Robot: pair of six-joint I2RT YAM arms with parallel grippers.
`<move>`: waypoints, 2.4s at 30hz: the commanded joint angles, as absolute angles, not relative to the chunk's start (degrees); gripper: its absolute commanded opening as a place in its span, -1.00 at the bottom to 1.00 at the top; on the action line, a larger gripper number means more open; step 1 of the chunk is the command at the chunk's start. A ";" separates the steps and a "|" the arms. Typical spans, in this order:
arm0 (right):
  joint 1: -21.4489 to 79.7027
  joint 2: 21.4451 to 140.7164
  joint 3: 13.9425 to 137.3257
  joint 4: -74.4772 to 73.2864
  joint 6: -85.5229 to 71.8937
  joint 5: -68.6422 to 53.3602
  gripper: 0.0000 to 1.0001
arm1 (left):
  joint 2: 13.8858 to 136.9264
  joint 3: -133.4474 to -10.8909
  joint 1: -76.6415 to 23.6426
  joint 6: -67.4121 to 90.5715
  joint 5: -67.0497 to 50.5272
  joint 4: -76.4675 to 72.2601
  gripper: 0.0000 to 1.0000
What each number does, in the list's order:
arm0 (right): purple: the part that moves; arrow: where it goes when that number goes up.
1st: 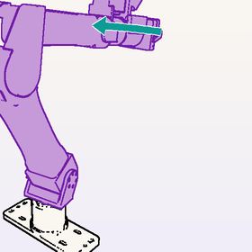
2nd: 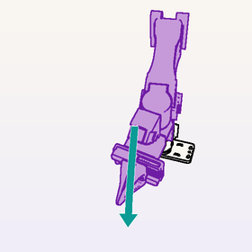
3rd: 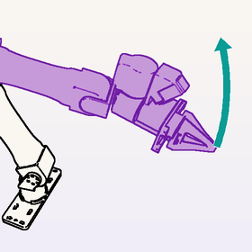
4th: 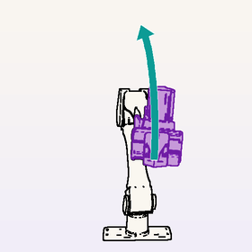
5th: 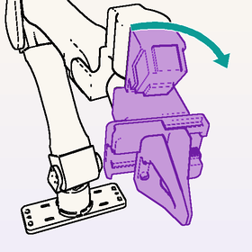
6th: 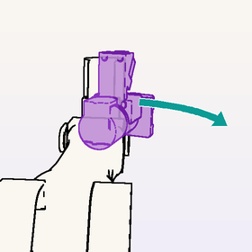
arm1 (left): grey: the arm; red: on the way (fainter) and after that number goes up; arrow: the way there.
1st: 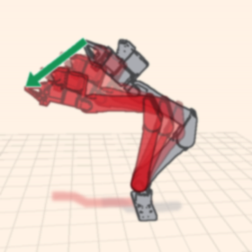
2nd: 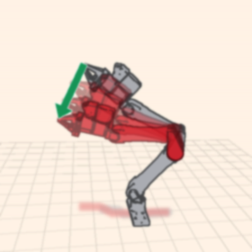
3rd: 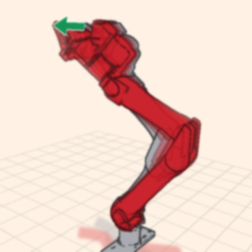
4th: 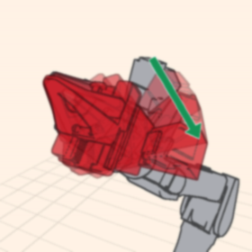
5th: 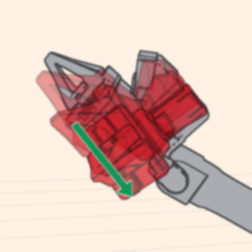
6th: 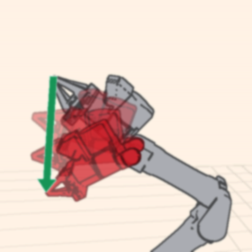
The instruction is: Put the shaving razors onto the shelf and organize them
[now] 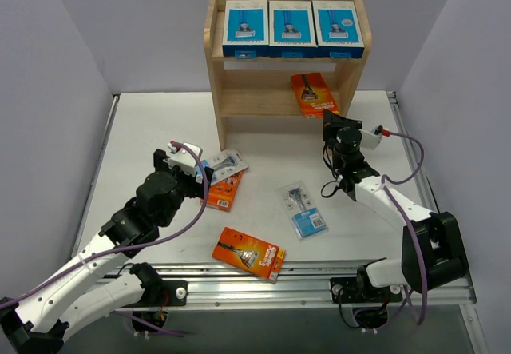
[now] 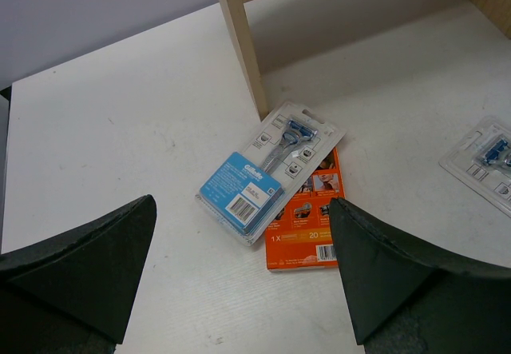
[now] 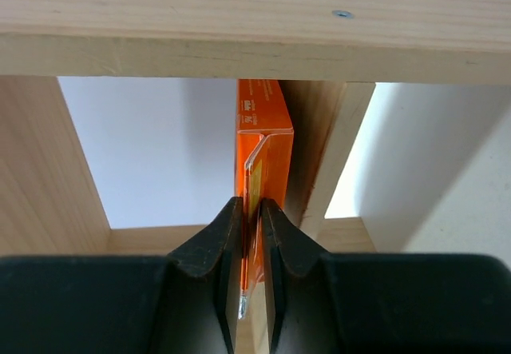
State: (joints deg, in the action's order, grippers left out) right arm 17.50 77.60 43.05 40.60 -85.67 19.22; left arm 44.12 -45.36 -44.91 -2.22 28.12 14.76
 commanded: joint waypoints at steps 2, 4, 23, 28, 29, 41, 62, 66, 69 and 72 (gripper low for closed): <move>20.12 74.10 43.86 41.66 -88.24 29.17 -1.00 | 44.30 -45.70 -45.09 -2.11 27.25 11.78 0.97; 20.91 73.83 44.56 40.44 -87.89 31.37 -1.00 | 44.38 -45.62 -45.09 -2.11 27.16 11.87 0.97; 23.91 78.66 45.70 40.96 -90.79 42.10 -1.00 | 45.44 -45.62 -45.17 -1.85 26.81 11.78 0.97; 23.91 79.98 46.23 40.69 -91.84 43.06 -1.00 | 45.70 -45.53 -45.17 -1.93 26.81 11.60 0.97; 23.99 80.42 46.32 40.78 -92.02 43.24 -1.00 | 45.79 -45.44 -45.18 -1.85 26.81 11.51 0.97; 23.82 82.97 48.51 40.43 -92.29 43.68 -1.00 | 46.67 -45.62 -45.18 -1.93 26.72 11.34 0.97; 22.24 83.32 47.72 40.34 -92.55 42.80 -1.00 | 46.67 -45.70 -45.18 -2.02 26.89 11.43 0.97; 22.06 83.67 47.99 40.60 -92.29 42.01 -1.00 | 46.67 -45.70 -45.18 -2.11 26.89 11.43 0.97; 21.97 83.76 47.90 40.69 -92.37 41.92 -1.00 | 46.67 -45.62 -45.18 -2.02 26.98 11.51 0.97; 21.80 83.93 47.90 40.87 -92.29 41.66 -1.00 | 46.67 -45.70 -45.18 -2.02 26.98 11.43 0.97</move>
